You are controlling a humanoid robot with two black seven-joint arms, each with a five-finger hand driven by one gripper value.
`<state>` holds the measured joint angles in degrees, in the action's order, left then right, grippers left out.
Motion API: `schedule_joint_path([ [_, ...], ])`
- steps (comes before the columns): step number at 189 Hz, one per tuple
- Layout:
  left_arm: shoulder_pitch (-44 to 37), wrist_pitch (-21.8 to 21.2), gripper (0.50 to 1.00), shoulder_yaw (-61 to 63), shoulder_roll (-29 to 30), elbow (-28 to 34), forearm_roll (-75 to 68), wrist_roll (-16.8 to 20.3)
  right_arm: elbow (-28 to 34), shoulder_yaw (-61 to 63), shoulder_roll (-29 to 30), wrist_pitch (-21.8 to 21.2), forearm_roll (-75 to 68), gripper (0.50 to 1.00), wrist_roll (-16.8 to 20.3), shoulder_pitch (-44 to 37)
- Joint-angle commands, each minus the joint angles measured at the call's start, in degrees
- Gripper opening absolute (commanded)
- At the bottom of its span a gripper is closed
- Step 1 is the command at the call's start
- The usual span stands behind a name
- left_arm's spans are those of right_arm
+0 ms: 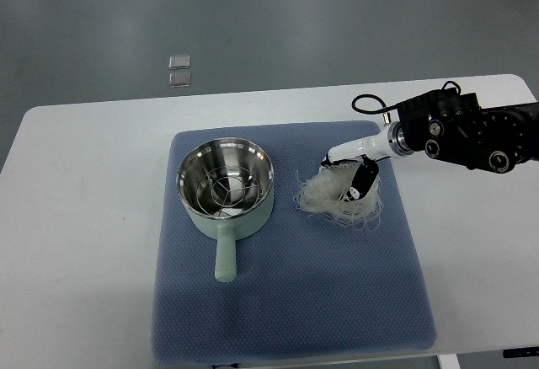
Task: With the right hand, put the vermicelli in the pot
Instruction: 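Lift the vermicelli with the right hand and carry it toward the pot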
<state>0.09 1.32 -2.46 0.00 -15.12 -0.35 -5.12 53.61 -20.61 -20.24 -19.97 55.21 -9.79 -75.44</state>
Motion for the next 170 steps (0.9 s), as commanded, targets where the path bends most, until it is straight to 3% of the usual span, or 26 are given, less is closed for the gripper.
schedule_joint_path([
  [1, 0.0, 0.0, 1.000, 0.0, 0.0, 0.0, 0.0, 0.0, 0.4, 2.8, -1.4, -0.7, -0.4, 0.500, -0.1, -1.8],
  [80, 0.0, 0.0, 1.000, -0.1, 0.0, 0.0, 0.1, 0.0, 18.1, 4.8, -16.8, -9.0, -2.7, 0.500, -0.1, -24.3],
  [101, 0.0, 0.0, 1.000, 0.0, 0.0, 0.0, 0.1, 0.0, 22.2, 4.7, -19.8, -9.2, -3.4, 0.500, -0.1, -28.2],
  [144, 0.0, 0.0, 1.000, 0.1, 0.0, -0.1, 0.1, 0.0, 22.6, 4.5, -19.0, -8.4, -4.4, 0.500, -0.1, -30.3],
  [170, 0.0, 0.0, 1.000, 0.1, 0.0, -0.1, 0.1, 0.0, 20.1, 4.2, -12.4, -6.0, -7.4, 0.500, 0.0, -30.5],
])
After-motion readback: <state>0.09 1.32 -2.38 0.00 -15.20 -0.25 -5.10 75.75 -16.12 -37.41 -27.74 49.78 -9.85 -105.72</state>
